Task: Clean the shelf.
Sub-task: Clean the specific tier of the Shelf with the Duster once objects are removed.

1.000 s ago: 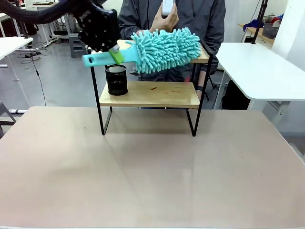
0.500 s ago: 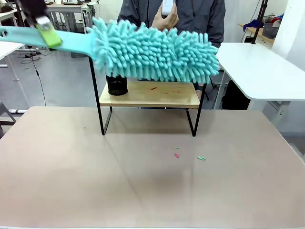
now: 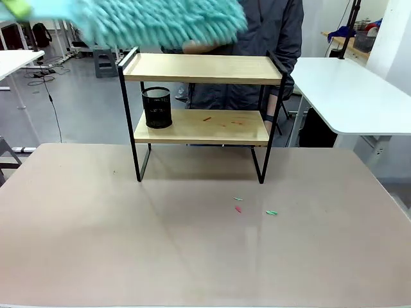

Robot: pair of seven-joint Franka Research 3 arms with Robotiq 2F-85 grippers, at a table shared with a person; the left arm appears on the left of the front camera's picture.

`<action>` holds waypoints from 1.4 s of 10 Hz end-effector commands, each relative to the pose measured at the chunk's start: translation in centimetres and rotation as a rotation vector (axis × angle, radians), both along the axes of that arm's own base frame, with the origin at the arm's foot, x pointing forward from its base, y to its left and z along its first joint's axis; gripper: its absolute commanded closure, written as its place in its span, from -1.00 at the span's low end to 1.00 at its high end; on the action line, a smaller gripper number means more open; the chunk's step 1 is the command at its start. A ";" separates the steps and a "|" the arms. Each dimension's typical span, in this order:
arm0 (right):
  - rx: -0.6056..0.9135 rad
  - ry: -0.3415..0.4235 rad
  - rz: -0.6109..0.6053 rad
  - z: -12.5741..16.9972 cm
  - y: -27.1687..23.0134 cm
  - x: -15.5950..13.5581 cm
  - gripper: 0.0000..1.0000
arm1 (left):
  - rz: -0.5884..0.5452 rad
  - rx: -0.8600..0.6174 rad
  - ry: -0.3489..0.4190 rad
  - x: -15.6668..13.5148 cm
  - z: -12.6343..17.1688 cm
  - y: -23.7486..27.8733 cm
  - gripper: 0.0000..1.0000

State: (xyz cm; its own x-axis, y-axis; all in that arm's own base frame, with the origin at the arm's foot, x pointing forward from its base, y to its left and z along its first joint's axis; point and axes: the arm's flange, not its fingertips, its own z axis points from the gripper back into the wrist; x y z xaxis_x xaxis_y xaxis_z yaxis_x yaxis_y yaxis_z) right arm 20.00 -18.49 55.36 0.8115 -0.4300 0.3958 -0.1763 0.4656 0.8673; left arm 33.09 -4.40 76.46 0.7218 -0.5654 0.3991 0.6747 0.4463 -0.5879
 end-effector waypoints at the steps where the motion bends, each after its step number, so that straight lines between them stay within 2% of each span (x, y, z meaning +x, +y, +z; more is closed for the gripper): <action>1: 0.002 -0.029 0.007 0.2 0.1 0.2 -1.00 | 0.341 -0.125 -0.154 -3.1 -0.2 8.6 0.75; 2: 0.002 -0.029 0.007 0.2 0.1 0.2 -1.00 | 0.498 -0.166 -0.195 -4.1 -1.6 11.9 0.75; 3: 0.002 -0.029 0.007 0.2 0.1 0.2 -1.00 | 0.582 -0.120 -0.242 -4.4 -4.1 15.0 0.75; 4: 0.002 -0.029 0.007 0.2 0.1 0.2 -1.00 | 0.581 -0.082 -0.244 -4.3 -7.6 18.1 0.75; 5: 0.002 -0.029 0.007 0.2 0.1 0.2 -1.00 | 0.646 -0.083 -0.219 -2.9 -10.6 20.8 0.75; 6: 0.002 -0.029 0.007 0.2 0.1 0.2 -1.00 | 0.732 -0.045 -0.142 -0.5 -13.0 22.8 0.75; 8: 0.002 -0.029 0.007 0.2 0.1 0.2 -1.00 | 0.737 -0.076 0.010 3.6 -17.3 24.3 0.75; 10: 0.002 -0.029 0.007 0.2 0.1 0.2 -1.00 | 0.739 -0.070 0.182 6.7 -19.9 23.8 0.75; 11: 0.002 -0.029 0.007 0.2 0.1 0.2 -1.00 | 0.738 -0.033 0.021 4.0 -20.5 24.1 0.75; 14: 0.002 -0.029 0.007 0.2 0.1 0.2 -1.00 | 0.738 -0.033 0.021 4.0 -20.5 24.1 0.75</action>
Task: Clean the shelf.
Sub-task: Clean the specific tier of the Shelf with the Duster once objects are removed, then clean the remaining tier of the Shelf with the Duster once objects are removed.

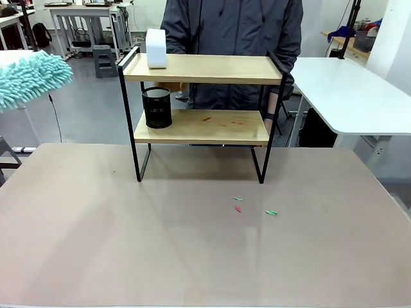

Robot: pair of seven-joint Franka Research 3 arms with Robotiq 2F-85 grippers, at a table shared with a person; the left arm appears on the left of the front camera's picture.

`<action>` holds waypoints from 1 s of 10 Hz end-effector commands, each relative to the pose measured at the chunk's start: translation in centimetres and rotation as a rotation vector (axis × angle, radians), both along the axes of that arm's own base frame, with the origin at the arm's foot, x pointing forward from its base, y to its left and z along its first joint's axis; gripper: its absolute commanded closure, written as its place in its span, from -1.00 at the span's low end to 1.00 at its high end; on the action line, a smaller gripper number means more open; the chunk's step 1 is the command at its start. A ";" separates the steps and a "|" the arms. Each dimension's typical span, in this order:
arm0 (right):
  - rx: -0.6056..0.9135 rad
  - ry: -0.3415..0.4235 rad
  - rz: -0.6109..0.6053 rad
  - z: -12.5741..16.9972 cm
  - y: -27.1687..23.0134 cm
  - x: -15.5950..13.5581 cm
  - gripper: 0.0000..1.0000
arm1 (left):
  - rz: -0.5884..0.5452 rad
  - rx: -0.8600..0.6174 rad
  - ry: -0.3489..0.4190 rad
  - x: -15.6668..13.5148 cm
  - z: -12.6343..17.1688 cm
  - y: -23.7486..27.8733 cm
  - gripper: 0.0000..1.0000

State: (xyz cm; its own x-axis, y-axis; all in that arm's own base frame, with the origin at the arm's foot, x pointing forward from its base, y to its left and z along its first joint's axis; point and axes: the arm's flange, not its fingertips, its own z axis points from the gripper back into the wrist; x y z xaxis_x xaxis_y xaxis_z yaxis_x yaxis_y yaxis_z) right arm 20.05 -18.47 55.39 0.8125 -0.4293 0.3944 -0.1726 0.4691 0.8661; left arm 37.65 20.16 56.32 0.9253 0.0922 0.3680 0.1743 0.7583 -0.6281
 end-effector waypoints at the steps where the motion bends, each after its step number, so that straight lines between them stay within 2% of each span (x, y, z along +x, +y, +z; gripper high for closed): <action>1: 0.006 -0.032 0.008 0.1 0.1 0.1 -1.00 | -0.008 0.007 -0.023 -0.5 -0.4 -0.4 0.75; 10: 0.006 -0.032 0.008 0.1 0.1 0.1 -1.00 | -0.008 0.007 -0.023 -0.5 -0.4 -0.4 0.75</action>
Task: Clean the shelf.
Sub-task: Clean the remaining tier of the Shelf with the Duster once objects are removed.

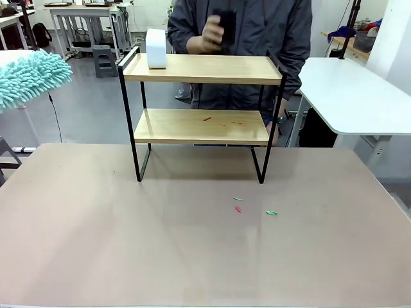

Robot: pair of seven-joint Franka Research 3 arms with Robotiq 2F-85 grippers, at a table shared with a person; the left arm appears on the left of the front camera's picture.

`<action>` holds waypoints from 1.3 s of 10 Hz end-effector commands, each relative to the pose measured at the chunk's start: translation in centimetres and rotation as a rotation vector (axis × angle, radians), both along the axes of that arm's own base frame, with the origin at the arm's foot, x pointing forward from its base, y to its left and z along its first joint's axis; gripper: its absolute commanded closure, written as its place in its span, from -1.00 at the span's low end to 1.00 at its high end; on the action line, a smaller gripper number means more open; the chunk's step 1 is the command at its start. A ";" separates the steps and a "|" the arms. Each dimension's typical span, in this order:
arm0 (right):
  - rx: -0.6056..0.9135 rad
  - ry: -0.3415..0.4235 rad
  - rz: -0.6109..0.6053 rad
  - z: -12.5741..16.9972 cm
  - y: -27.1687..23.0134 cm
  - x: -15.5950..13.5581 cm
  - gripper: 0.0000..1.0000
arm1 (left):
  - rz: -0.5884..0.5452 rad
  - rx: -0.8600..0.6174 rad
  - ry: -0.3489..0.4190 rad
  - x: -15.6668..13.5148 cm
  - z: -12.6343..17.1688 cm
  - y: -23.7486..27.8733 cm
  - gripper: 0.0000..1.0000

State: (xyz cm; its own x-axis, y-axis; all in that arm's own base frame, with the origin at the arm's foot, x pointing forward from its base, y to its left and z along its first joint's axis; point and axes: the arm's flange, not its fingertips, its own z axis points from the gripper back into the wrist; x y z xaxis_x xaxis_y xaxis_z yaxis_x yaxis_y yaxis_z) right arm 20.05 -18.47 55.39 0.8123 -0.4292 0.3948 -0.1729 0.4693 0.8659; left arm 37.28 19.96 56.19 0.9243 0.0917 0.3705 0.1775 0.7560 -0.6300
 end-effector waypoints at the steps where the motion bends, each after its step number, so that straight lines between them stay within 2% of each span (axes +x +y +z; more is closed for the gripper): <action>1: 0.006 -0.032 0.008 0.1 0.1 0.1 -1.00 | -0.006 0.011 -0.020 -0.2 -0.3 -0.2 0.75; 2: 0.006 -0.032 0.008 0.1 0.1 0.1 -1.00 | 0.000 0.000 0.000 0.0 0.0 0.0 0.75; 3: 0.006 -0.032 0.008 0.1 0.1 0.1 -1.00 | -0.198 0.127 0.013 -1.5 1.3 -2.9 0.75; 4: 0.006 -0.032 0.008 0.1 0.1 0.1 -1.00 | -0.282 0.210 0.033 -3.3 2.0 -4.4 0.75; 6: 0.006 -0.032 0.008 0.1 0.1 0.1 -1.00 | -0.395 0.390 0.093 -8.0 1.3 -6.9 0.75; 8: 0.006 -0.032 0.008 0.1 0.1 0.1 -1.00 | -0.567 0.459 0.104 -11.3 -0.1 -10.5 0.75; 11: 0.006 -0.032 0.008 0.1 0.1 0.1 -1.00 | -0.730 0.357 0.046 -11.3 -0.9 -17.1 0.75; 13: 0.006 -0.032 0.008 0.1 0.1 0.1 -1.00 | -0.652 0.300 -0.046 -10.2 -1.8 -23.0 0.75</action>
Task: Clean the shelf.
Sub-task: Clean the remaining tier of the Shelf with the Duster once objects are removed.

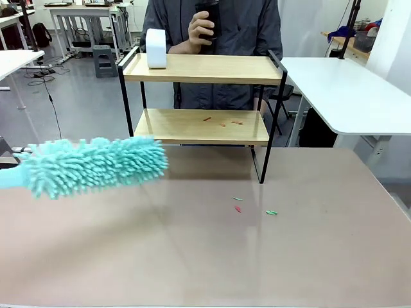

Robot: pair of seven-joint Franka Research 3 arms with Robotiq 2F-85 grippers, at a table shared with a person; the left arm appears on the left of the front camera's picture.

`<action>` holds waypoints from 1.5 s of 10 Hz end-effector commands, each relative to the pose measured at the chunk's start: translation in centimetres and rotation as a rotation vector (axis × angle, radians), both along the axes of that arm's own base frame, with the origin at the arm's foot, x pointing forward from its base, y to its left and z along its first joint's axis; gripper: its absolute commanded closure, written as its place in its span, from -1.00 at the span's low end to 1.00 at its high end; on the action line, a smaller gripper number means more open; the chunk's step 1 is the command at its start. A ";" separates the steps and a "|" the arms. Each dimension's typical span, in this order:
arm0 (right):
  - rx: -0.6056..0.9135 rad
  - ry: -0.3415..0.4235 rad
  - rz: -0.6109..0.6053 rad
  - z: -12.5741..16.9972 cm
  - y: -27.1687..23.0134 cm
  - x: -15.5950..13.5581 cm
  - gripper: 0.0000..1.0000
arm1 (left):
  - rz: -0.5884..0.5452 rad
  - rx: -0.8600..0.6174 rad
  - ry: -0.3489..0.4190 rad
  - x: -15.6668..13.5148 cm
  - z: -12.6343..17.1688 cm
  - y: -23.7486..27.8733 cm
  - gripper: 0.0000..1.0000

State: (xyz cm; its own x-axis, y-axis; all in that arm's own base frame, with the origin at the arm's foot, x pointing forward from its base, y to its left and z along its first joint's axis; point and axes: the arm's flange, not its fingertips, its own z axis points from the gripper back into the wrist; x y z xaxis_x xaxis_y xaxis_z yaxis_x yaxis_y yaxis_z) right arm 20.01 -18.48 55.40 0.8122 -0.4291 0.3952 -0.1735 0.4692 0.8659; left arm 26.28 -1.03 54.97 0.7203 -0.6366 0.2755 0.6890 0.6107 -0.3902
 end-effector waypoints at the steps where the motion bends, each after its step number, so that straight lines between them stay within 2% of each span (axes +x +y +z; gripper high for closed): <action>1: 0.006 -0.031 0.008 0.1 0.1 0.2 -1.00 | 0.103 -0.097 -0.056 1.5 -1.1 -4.2 0.75; 2: 0.006 -0.031 0.008 0.1 0.1 0.2 -1.00 | 0.168 -0.161 -0.030 2.2 -1.4 -5.7 0.75; 3: 0.006 -0.031 0.008 0.1 0.1 0.2 -1.00 | 0.039 -0.052 -0.022 0.8 -0.3 -2.5 0.75; 6: 0.006 -0.031 0.008 0.1 0.1 0.2 -1.00 | 0.039 -0.052 -0.022 0.8 -0.3 -2.5 0.75; 7: 0.006 -0.031 0.008 0.1 0.1 0.2 -1.00 | 0.072 -0.063 -0.013 1.2 -1.0 -3.6 0.75; 8: 0.006 -0.031 0.008 0.1 0.1 0.2 -1.00 | 0.139 -0.158 -0.045 1.4 -0.8 -4.6 0.75; 10: 0.006 -0.031 0.008 0.1 0.1 0.2 -1.00 | 0.219 -0.135 -0.110 4.0 -1.2 -7.4 0.75; 11: 0.006 -0.031 0.008 0.1 0.1 0.2 -1.00 | 0.231 -0.128 -0.110 5.2 -1.3 -8.8 0.75; 12: 0.006 -0.031 0.008 0.1 0.1 0.2 -1.00 | 0.301 -0.119 -0.142 6.6 -1.3 -10.1 0.75; 15: 0.006 -0.031 0.008 0.1 0.1 0.2 -1.00 | 0.442 -0.128 -0.152 10.7 -2.6 -12.7 0.75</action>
